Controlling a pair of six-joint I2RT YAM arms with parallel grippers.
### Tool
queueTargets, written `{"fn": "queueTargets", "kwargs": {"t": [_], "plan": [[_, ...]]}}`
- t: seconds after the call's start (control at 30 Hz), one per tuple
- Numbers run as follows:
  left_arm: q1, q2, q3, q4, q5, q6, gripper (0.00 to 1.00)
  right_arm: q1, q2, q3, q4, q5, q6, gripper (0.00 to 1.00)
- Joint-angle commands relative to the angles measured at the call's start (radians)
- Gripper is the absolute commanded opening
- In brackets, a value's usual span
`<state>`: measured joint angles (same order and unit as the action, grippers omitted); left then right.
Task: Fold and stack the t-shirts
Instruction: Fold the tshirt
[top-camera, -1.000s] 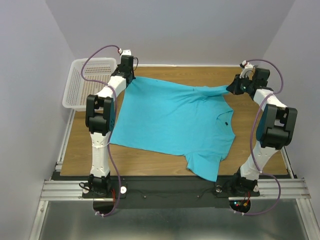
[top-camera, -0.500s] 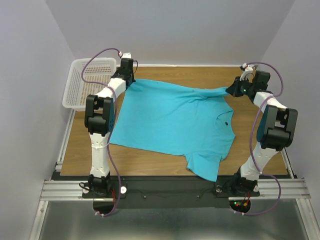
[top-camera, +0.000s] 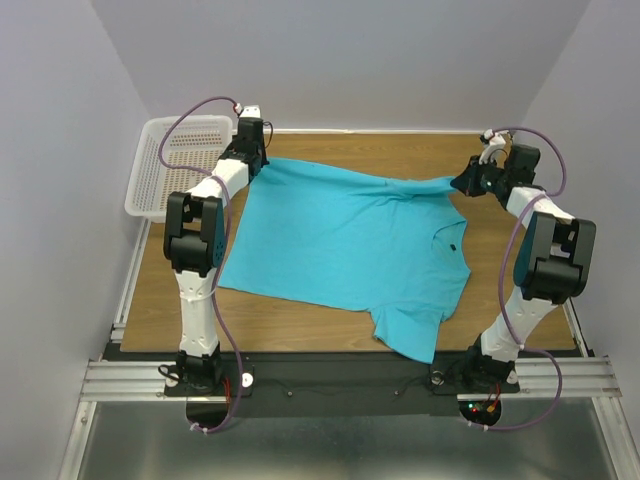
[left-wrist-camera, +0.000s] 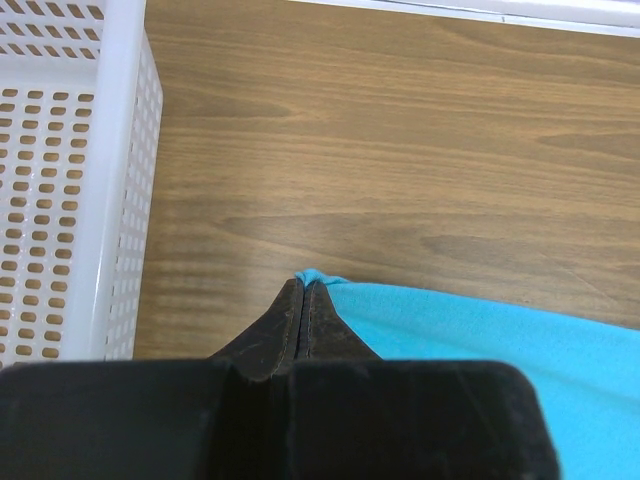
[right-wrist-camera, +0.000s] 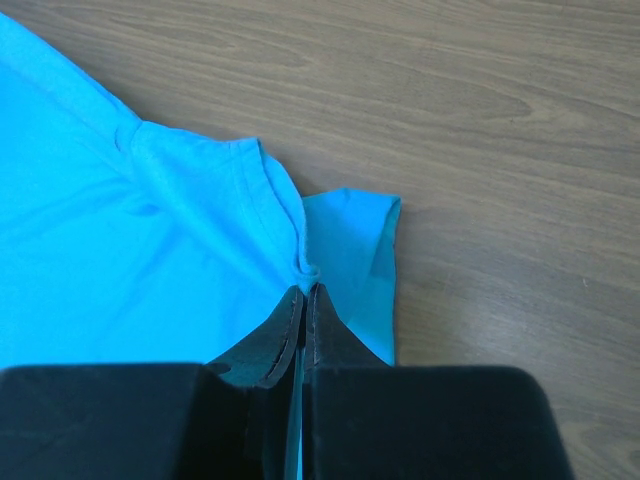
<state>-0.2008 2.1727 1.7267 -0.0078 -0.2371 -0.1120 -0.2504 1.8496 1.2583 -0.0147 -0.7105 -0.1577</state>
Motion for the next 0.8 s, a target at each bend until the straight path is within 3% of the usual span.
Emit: {"fn": "queueTargets", "kwargs": {"t": [0.0, 0.77], "plan": [[0.004, -0.086, -0.016, 0.048, -0.025, 0.018, 0.00, -0.016, -0.059, -0.011, 0.056, 0.011, -0.019, 0.01], [0.004, -0.165, -0.159, 0.131, -0.019, 0.049, 0.00, -0.023, -0.084, -0.062, 0.056, -0.033, -0.034, 0.01]]}}
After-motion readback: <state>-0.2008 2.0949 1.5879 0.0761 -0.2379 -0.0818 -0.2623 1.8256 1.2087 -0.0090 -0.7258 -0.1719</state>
